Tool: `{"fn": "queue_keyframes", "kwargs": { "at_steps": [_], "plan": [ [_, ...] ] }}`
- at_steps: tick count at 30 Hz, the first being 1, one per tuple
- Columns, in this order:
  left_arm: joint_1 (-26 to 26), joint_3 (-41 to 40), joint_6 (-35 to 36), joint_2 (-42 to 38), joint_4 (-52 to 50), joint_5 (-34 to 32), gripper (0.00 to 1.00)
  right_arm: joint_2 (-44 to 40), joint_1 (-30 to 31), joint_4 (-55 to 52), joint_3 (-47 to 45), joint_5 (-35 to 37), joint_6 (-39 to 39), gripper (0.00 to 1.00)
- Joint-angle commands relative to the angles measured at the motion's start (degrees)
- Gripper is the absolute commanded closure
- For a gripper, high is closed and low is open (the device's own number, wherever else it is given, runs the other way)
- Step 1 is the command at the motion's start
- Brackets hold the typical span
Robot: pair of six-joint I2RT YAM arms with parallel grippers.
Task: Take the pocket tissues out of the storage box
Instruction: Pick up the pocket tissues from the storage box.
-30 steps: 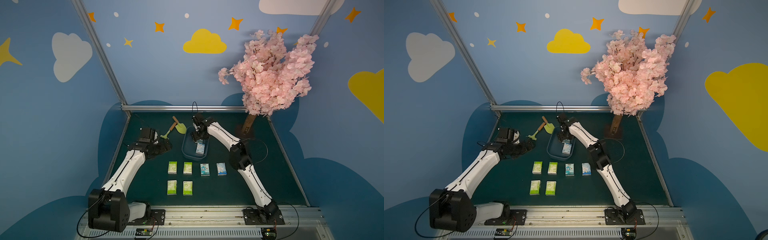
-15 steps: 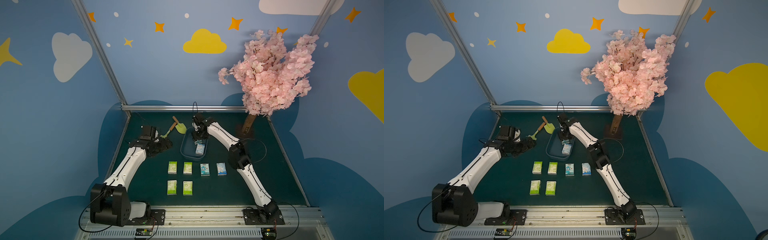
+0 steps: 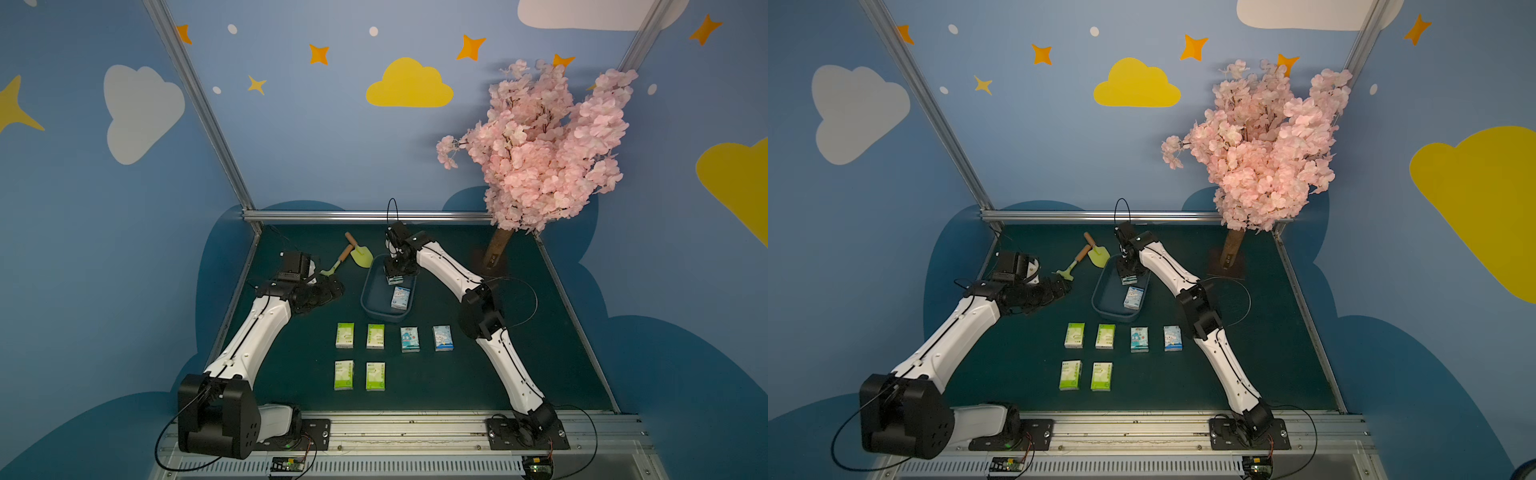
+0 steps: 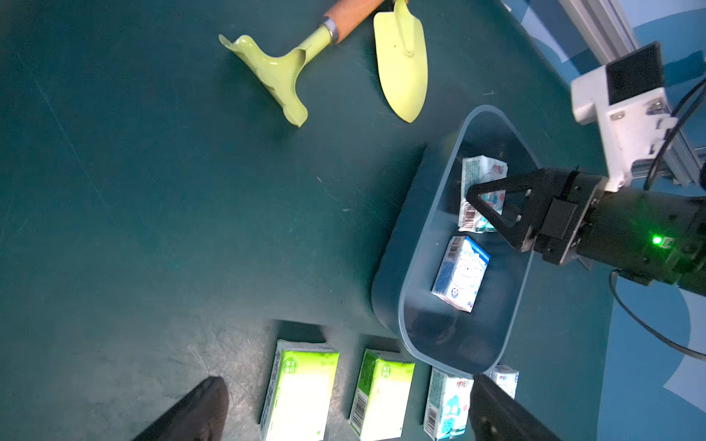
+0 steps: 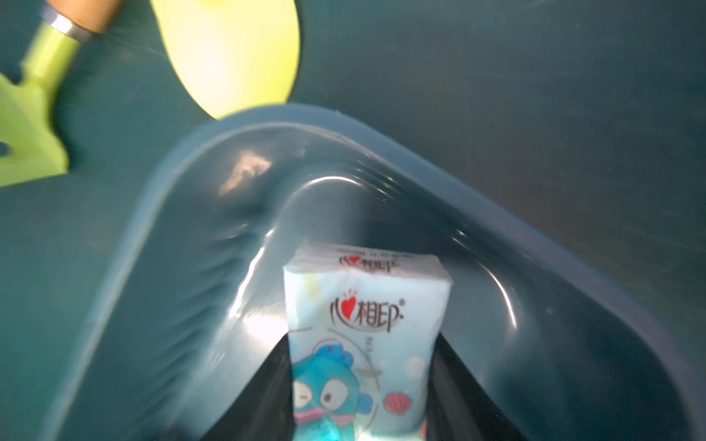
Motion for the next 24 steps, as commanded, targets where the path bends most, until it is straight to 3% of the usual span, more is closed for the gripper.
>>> {"fn": "queue_keyframes", "kwargs": {
  "at_steps": [1, 10, 24],
  "plan": [
    [0.49, -0.84, 0.87, -2.6, -1.25, -0.09, 0.0, -6.48, 0.96, 1.57, -1.4, 0.64, 1.66, 0.49],
    [0.57, -3.95, 1.82, -6.94, -1.93, 1.33, 0.0, -16.28, 3.2, 1.94, -9.75, 3.96, 6.36, 0.49],
    [0.66, -7.73, 3.35, -10.67, -1.84, 5.27, 0.0, -38.15, 11.22, -3.03, -33.87, 9.91, 18.87, 0.5]
  ]
}}
